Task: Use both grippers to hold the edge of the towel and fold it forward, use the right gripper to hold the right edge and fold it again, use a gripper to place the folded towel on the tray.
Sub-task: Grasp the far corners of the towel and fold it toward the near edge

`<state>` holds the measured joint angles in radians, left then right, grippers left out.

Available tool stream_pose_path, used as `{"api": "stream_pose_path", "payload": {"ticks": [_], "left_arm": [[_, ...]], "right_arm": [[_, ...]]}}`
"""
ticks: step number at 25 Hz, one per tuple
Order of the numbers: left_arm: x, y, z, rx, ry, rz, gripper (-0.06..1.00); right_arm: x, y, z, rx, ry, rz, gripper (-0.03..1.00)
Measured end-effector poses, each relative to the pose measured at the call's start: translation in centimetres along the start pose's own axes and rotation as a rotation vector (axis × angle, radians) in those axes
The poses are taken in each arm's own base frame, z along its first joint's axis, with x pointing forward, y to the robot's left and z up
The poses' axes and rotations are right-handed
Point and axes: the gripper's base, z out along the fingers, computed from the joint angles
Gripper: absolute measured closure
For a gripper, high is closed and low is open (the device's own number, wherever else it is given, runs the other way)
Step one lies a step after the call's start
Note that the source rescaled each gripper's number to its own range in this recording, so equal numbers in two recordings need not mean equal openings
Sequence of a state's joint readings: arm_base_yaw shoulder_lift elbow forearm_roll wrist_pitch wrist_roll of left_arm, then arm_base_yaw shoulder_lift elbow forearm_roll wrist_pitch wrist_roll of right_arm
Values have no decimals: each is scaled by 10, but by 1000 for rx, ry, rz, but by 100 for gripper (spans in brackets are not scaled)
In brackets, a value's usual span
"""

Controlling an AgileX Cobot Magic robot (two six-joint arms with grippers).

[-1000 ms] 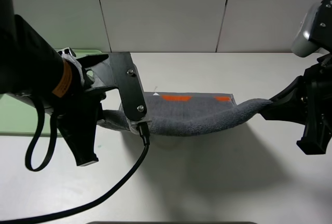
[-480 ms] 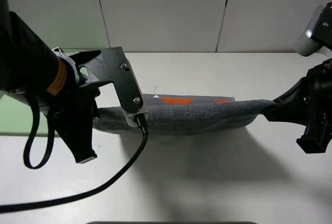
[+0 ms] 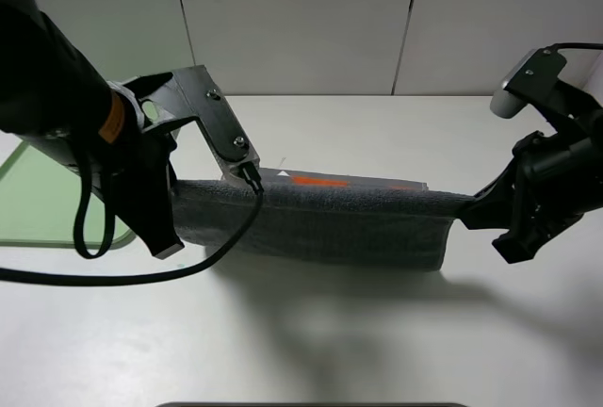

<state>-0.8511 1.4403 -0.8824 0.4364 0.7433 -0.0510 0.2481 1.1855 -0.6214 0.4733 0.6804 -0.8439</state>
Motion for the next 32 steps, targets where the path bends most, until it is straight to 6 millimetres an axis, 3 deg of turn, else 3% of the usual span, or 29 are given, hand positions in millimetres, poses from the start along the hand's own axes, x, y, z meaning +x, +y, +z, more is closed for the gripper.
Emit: {"api": "stream_pose_path", "payload": {"ticks": [9,18,32], "left_arm": [[1,19,38,11,19,-36,94],[-7,37,59,4,16,-30,94],[-28,42,105,0,73,43,94]], "right_arm": [[-4,-15,30,25,33,42,97],[-3,-27,57,62,57,68,97],[-11,-39,58,188,-28,36,97]]}}
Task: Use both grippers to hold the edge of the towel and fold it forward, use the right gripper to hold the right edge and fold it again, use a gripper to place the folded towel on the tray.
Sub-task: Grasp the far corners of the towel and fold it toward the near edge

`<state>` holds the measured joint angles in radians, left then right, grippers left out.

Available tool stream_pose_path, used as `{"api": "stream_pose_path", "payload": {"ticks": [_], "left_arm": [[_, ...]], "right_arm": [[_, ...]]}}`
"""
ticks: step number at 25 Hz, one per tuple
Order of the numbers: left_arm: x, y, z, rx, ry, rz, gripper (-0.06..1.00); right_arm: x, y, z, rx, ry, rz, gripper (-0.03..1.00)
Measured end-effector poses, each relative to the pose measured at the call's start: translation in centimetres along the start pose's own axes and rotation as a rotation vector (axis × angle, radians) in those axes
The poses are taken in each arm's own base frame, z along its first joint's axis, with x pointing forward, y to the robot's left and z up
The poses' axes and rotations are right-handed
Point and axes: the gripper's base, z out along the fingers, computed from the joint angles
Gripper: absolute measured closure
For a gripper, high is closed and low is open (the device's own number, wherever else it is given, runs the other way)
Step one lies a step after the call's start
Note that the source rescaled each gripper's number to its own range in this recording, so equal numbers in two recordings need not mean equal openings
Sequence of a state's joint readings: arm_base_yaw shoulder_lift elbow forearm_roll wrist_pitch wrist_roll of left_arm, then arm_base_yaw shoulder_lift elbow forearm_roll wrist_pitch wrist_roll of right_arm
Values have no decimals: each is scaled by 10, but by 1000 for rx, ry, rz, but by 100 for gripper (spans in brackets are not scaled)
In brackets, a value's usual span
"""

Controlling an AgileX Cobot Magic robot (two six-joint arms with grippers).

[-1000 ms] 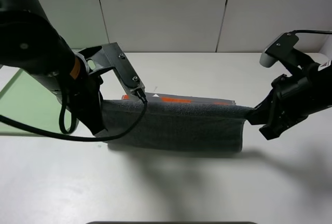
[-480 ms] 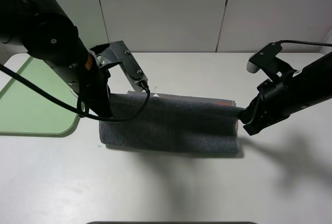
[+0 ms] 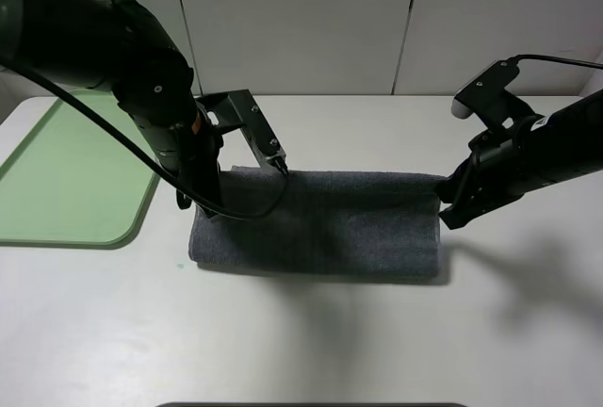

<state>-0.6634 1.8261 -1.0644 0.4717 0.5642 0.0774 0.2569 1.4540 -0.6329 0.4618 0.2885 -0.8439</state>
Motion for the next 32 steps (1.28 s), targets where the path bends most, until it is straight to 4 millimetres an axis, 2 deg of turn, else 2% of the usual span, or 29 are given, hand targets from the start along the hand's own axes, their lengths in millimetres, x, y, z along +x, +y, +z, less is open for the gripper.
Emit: {"api": "stream_pose_path", "payload": {"ticks": [9,22,24,25,26,28,29,30,31,32], "left_arm": [[-2,24,4,-33,-76,-72,94],[-4,25,4,-35,-93,-76,94],[-3,25,4,-35,-92,-82,89],[-2,25,4,-35,-83,-88,83],[1,27,4,-40,-59,-89,72],[8,30,6,-48,-9,-92,44],[9,31,7,-50,-1,-95,26],[9,31,7,-51,-6,-98,14],[9,31,7,-50,-10,-100,7],[8,32,7,-51,-14,-101,2]], "right_arm": [[-4,-5,0,53,-47,-1,97],[-4,-6,0,77,-64,-1,97],[-4,-6,0,76,-62,-1,97],[-3,-6,0,76,-61,0,95],[-3,-6,0,80,-62,-6,91],[-3,-8,0,92,-65,-5,69],[-3,-9,0,95,-68,-5,52],[-3,-9,0,98,-71,-3,33],[-4,-10,0,106,-78,0,20],[-4,-11,0,114,-85,1,12]]}}
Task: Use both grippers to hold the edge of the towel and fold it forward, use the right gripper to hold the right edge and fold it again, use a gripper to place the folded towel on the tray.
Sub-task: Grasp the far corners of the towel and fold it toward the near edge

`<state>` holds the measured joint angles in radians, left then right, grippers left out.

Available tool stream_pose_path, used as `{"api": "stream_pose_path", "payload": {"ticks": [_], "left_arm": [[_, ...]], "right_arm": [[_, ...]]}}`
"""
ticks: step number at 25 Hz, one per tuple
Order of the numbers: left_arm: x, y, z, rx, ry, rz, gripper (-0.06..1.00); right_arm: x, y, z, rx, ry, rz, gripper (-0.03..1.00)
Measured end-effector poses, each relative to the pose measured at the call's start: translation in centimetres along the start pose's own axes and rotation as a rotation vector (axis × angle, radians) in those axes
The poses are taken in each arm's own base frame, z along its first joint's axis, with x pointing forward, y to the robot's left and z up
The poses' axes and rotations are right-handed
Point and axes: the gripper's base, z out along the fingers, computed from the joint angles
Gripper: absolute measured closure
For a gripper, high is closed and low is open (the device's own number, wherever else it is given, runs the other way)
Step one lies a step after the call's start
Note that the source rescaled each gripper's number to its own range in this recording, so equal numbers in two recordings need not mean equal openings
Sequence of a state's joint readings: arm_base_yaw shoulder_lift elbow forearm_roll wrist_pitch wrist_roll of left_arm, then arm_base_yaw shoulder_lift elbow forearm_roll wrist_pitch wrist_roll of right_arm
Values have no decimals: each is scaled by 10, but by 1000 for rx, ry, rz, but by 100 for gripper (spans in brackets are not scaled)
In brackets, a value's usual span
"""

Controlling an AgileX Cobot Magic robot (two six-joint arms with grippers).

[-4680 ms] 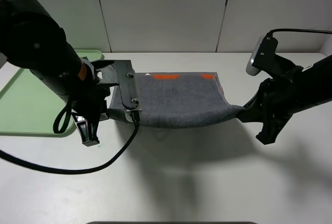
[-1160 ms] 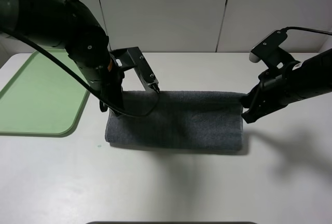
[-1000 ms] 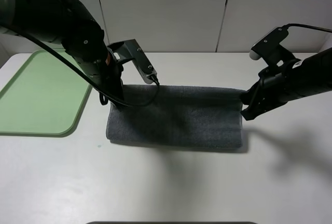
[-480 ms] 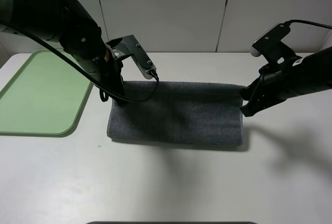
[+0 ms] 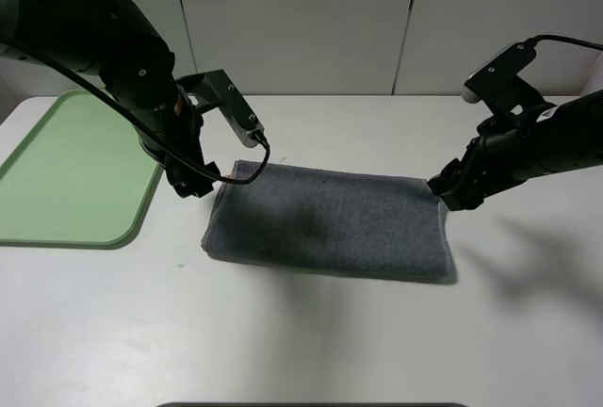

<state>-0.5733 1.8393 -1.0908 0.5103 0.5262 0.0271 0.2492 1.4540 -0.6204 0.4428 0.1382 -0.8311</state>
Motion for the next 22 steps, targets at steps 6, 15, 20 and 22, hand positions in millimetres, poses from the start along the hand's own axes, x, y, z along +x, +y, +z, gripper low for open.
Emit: {"api": "stream_pose_path", "payload": {"ticks": [6,15,20,22], "left_arm": [[0,0,0,0,0,-1,-5],[1,0,0,1,9,-21,-6],[1,0,0,1,10,-22,-6],[1,0,0,1,10,-22,-6]], "right_arm": [[-1,-2,0,15,-13,11,-3],[-1,-2,0,16,-14,12,-3],[-1,-2,0,16,-14,13,-3],[-1,-2,0,16,-14,13,-3]]}}
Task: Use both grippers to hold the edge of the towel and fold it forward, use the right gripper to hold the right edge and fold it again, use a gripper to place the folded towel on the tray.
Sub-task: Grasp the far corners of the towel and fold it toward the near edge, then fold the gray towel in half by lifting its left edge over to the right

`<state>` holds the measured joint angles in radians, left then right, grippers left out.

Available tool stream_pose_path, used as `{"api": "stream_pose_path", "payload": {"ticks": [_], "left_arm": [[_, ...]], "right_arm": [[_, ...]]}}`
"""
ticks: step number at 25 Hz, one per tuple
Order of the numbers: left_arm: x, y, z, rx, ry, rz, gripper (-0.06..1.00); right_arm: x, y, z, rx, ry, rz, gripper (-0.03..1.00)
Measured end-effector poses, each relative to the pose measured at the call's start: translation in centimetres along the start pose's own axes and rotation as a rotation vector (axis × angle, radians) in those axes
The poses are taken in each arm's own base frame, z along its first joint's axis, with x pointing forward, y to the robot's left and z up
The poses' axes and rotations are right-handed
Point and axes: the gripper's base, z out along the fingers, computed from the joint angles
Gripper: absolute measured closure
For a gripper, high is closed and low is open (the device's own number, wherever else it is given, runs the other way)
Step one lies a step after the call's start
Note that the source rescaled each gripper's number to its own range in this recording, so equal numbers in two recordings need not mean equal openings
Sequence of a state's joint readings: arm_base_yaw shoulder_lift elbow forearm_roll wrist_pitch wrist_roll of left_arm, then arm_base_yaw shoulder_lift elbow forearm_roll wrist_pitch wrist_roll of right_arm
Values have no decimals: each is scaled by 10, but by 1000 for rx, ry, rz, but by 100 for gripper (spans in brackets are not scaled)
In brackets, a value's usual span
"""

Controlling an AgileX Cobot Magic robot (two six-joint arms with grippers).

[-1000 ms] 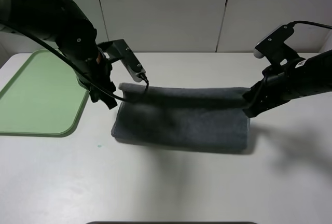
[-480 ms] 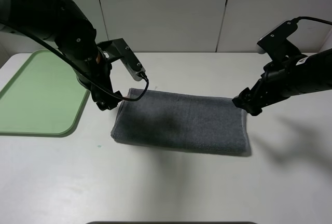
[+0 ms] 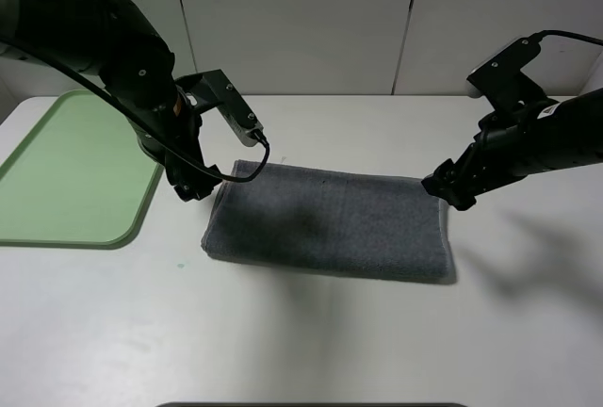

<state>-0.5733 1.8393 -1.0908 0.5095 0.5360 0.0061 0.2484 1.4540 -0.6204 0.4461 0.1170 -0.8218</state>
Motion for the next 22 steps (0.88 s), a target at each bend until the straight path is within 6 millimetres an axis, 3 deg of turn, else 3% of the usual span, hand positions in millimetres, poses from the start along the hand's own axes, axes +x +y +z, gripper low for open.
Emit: {"api": "stream_pose_path", "payload": {"ticks": [22], "left_arm": [[5,0,0,-3,59,-82,-6]], "right_arm": [[0,0,0,0,0,12,-3]]}}
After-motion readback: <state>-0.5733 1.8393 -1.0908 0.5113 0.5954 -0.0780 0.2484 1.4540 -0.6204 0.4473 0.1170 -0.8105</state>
